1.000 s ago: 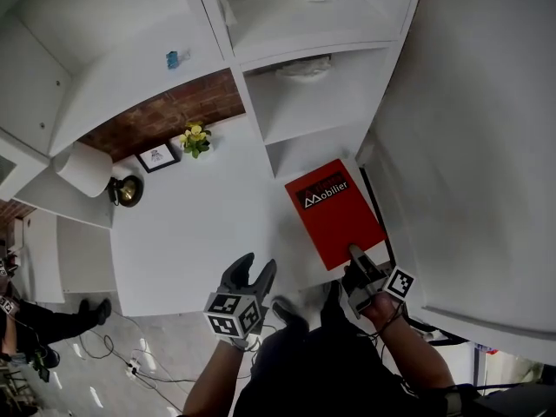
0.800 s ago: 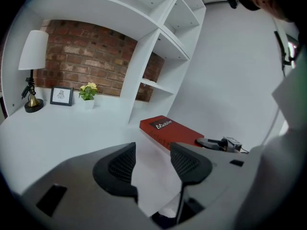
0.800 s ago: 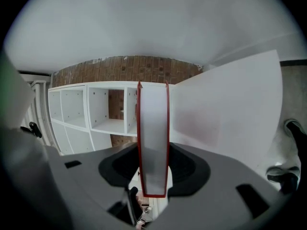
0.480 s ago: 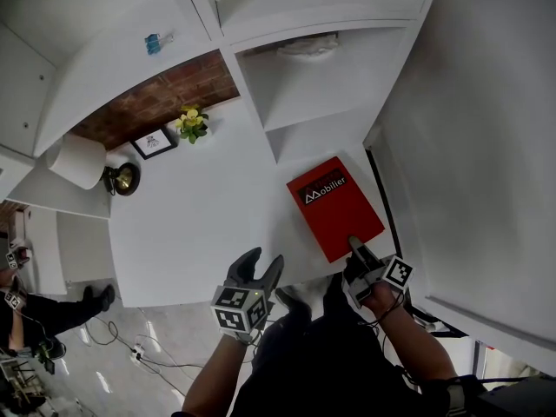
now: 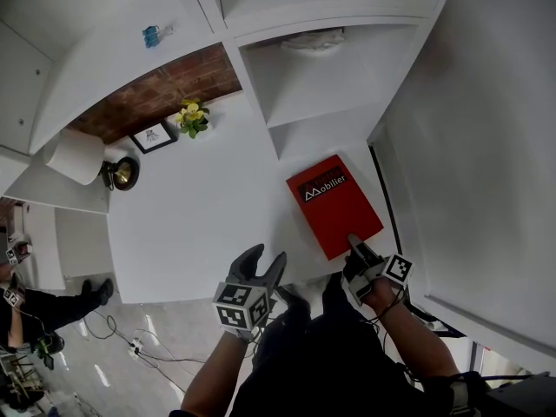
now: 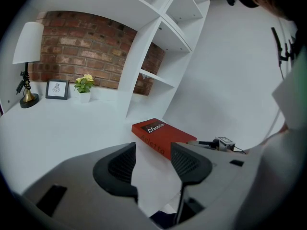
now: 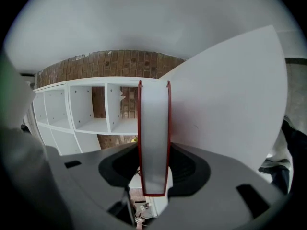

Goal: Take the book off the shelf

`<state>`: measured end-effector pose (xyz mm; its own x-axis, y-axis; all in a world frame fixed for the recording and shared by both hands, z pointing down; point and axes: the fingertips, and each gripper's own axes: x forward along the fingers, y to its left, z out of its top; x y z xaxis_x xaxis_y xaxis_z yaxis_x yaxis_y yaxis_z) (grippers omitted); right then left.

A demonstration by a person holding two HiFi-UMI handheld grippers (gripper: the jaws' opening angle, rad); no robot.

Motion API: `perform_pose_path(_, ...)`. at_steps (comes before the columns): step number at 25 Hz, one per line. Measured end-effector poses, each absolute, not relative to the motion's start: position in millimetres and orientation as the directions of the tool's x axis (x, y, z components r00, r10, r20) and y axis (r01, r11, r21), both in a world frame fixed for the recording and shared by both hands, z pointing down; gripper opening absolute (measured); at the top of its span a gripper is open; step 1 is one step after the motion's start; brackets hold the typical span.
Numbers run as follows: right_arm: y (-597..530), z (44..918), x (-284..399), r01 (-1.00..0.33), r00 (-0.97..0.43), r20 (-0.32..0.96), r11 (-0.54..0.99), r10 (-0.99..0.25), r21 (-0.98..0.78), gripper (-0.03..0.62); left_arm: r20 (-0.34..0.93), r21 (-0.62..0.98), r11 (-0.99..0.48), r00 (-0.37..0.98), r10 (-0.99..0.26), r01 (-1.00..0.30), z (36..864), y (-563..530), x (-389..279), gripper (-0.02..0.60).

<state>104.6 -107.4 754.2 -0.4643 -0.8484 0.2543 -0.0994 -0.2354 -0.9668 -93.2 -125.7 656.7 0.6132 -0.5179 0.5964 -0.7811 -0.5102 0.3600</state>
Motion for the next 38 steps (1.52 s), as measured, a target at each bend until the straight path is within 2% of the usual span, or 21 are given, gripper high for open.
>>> perform_pose_path(5, -109, 759, 101, -0.11, -0.471, 0.293, -0.275, -0.832, -0.955, 0.17, 0.599, 0.359, -0.51, 0.612, -0.517, -0.782, 656, -125, -96, 0.225)
perform_pose_path(11, -108, 766, 96, -0.203, -0.486, 0.382, -0.324, -0.786, -0.924, 0.178, 0.593, 0.364, -0.499, 0.609, -0.527, -0.787, 656, -124, -101, 0.225)
perform_pose_path(20, -105, 772, 88, -0.314, -0.483, 0.493, -0.383, -0.724, -0.869, 0.266, 0.577, 0.371, -0.498, 0.615, -0.537, -0.784, 653, -124, -103, 0.224)
perform_pose_path(25, -101, 772, 87, -0.456, -0.491, 0.589, -0.387, -0.642, -0.802, 0.317, 0.565, 0.373, -0.499, 0.618, -0.546, -0.782, 649, -127, -104, 0.225)
perform_pose_path(31, -84, 781, 91, -0.695, -0.464, 0.756, -0.341, -0.462, -0.634, 0.38, 0.533, 0.379, -0.501, 0.627, -0.569, -0.778, 635, -133, -105, 0.224)
perform_pose_path(35, -78, 778, 94, -0.754, -0.456, 0.794, -0.299, -0.401, -0.584, 0.393, 0.518, 0.385, -0.499, 0.63, -0.579, -0.776, 630, -137, -105, 0.225)
perform_pose_path(38, -83, 763, 100, -0.747, -0.45, 0.779, -0.294, -0.436, -0.596, 0.393, 0.501, 0.393, -0.493, 0.63, -0.593, -0.777, 622, -141, -106, 0.225)
